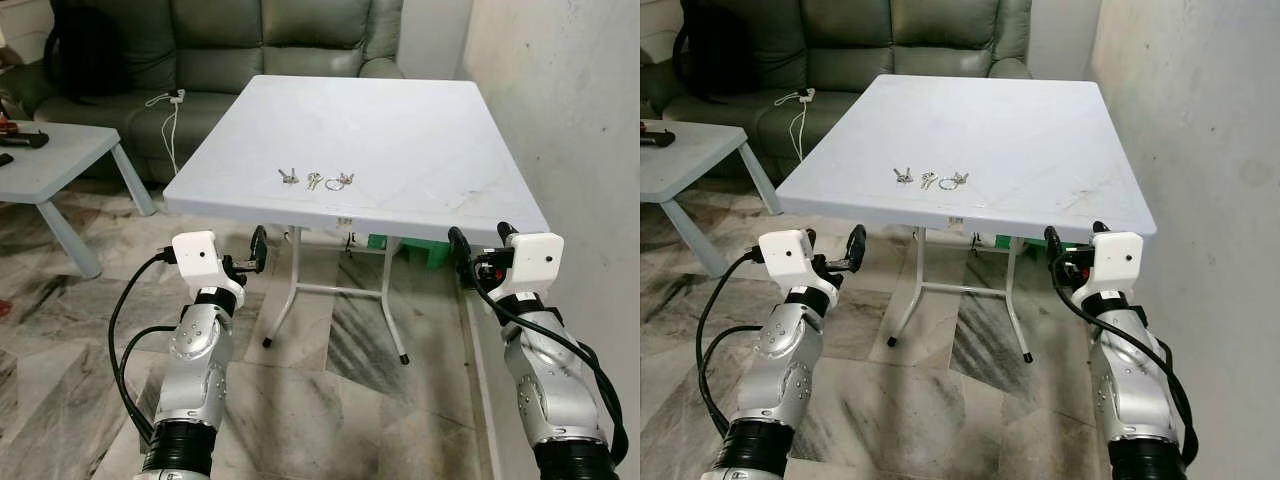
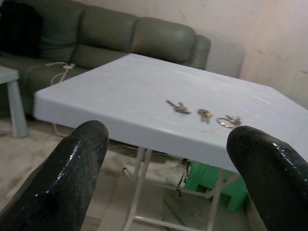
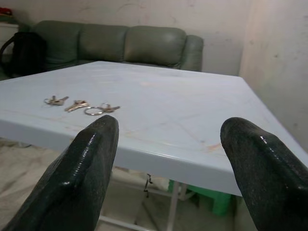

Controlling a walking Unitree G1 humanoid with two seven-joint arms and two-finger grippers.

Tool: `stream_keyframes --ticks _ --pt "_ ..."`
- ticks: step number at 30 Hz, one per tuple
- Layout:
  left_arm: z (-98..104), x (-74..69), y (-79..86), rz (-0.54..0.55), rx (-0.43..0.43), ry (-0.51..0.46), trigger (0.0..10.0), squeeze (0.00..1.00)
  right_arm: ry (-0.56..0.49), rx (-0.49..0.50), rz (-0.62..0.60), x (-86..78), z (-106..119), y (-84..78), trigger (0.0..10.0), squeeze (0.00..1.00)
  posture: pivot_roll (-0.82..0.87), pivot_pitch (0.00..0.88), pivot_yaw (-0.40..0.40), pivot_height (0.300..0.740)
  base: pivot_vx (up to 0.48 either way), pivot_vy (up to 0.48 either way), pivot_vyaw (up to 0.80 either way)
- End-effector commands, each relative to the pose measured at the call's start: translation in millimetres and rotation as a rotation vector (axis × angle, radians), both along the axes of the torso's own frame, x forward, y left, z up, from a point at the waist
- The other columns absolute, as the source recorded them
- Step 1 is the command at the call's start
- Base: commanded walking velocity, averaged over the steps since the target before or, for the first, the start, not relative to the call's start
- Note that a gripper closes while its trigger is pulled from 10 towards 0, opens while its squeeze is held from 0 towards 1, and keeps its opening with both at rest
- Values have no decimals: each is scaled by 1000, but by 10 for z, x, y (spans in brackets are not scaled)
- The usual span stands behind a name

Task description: Hang keys on a hook

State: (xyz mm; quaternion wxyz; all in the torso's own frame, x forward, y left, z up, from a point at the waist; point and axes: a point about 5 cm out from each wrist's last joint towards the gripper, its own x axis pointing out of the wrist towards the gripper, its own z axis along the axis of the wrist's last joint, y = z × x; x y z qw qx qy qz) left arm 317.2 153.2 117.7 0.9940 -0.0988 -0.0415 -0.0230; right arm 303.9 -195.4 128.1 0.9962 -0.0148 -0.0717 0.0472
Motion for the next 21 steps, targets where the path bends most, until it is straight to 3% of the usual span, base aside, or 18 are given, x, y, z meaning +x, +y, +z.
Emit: stream_keyframes --ticks 1,21 --pt "52 24 31 5 -3 -9 10000 0 -24 1 18 16 74 37 10000 0 -1 0 -39 740 0 458 0" --pt "62 25 23 5 -13 -14 10000 0 -23 5 30 12 76 48 10000 0 5 0 -45 740 0 456 0"
